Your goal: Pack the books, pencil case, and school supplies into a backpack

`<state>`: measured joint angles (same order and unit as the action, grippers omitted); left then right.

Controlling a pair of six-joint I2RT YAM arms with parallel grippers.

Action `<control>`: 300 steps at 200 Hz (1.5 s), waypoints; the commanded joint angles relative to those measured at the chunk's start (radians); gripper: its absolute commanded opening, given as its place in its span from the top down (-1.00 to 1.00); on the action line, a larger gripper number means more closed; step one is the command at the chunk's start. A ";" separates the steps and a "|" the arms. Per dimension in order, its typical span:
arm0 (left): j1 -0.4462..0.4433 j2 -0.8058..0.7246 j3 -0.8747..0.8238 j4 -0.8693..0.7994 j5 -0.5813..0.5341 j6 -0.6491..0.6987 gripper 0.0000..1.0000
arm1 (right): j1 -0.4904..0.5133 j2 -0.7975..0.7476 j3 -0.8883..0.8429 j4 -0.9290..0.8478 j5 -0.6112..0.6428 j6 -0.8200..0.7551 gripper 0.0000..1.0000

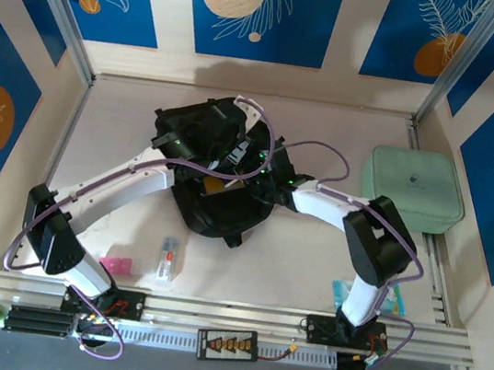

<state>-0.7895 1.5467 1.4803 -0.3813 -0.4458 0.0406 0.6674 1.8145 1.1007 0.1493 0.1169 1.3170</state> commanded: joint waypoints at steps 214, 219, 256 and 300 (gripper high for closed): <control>0.006 0.040 0.010 -0.021 0.316 -0.097 1.00 | -0.083 -0.665 -0.387 -0.346 0.258 -0.137 -0.32; 0.005 0.055 0.018 -0.026 0.345 -0.102 1.00 | -0.097 -0.689 -0.391 -0.369 0.266 -0.143 -0.32; 0.005 0.188 0.142 -0.059 0.495 -0.171 1.00 | -0.204 -0.792 -0.405 -0.485 0.269 -0.167 -0.33; 0.006 0.302 0.321 -0.091 0.484 -0.222 1.00 | -0.247 -0.822 -0.382 -0.523 0.245 -0.188 -0.33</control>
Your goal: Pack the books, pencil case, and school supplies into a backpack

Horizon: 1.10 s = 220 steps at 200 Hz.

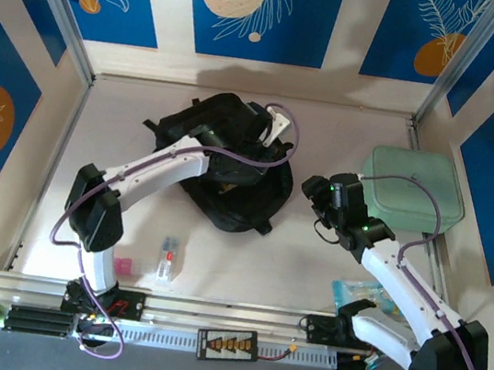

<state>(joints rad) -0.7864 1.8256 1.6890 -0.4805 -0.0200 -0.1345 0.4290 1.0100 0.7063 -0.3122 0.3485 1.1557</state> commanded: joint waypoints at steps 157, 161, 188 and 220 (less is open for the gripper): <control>0.430 -0.528 -0.872 0.325 0.155 -0.727 -0.45 | 0.054 0.026 0.113 -0.148 -0.006 -0.112 -0.32; 0.437 -0.529 -0.892 0.351 0.171 -0.748 -0.43 | 0.057 0.032 0.115 -0.143 -0.008 -0.112 -0.32; 0.486 -0.492 -0.997 0.501 0.240 -0.876 -0.22 | 0.070 0.067 0.132 -0.115 -0.034 -0.113 -0.34; 0.509 -0.406 -1.021 0.599 0.249 -0.948 -0.03 | 0.095 0.082 0.144 -0.114 -0.039 -0.114 -0.38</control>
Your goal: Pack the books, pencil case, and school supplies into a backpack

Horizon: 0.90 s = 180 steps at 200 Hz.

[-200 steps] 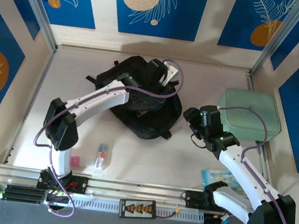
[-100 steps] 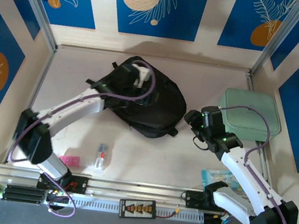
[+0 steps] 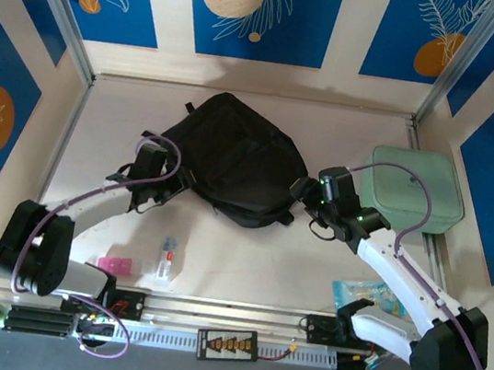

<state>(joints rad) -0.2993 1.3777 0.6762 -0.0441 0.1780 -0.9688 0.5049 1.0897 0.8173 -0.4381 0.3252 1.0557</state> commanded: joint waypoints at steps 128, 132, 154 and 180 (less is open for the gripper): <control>0.022 0.149 0.074 0.336 0.168 -0.164 1.00 | 0.133 0.036 0.095 -0.011 0.043 -0.092 -0.30; 0.019 0.140 0.075 0.338 0.175 -0.171 1.00 | 0.147 0.046 0.107 -0.012 0.044 -0.102 -0.29; 0.003 0.088 0.096 0.305 0.184 -0.192 1.00 | 0.239 0.121 0.182 -0.030 0.058 -0.156 -0.22; -0.008 0.056 0.105 0.296 0.176 -0.227 1.00 | 0.359 0.247 0.282 -0.034 0.078 -0.217 -0.12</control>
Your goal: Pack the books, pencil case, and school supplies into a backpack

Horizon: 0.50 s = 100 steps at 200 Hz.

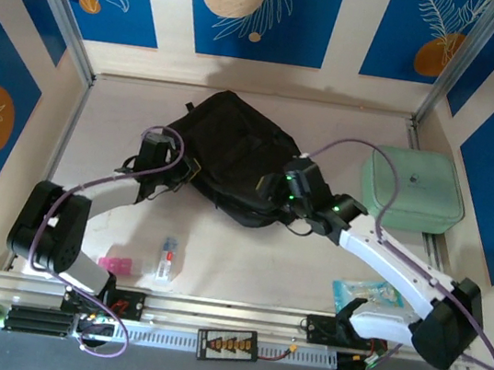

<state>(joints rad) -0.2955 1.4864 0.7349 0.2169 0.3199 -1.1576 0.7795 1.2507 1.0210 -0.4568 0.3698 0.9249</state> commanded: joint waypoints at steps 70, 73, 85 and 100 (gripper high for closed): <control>-0.029 -0.023 0.052 0.074 0.068 -0.069 1.00 | 0.199 0.379 0.276 -0.050 0.073 -0.126 0.09; -0.028 -0.022 0.052 0.076 0.070 -0.070 1.00 | 0.199 0.390 0.280 -0.053 0.075 -0.128 0.09; -0.028 -0.017 0.050 0.084 0.076 -0.074 1.00 | 0.195 0.429 0.312 -0.064 0.079 -0.142 0.11; -0.029 -0.015 0.050 0.090 0.082 -0.075 1.00 | 0.189 0.475 0.355 -0.092 0.094 -0.152 0.16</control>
<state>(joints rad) -0.3099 1.4677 0.7494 0.2306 0.3450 -1.2259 0.9752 1.6772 1.3045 -0.4946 0.4202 0.8093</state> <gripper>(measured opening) 0.058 0.437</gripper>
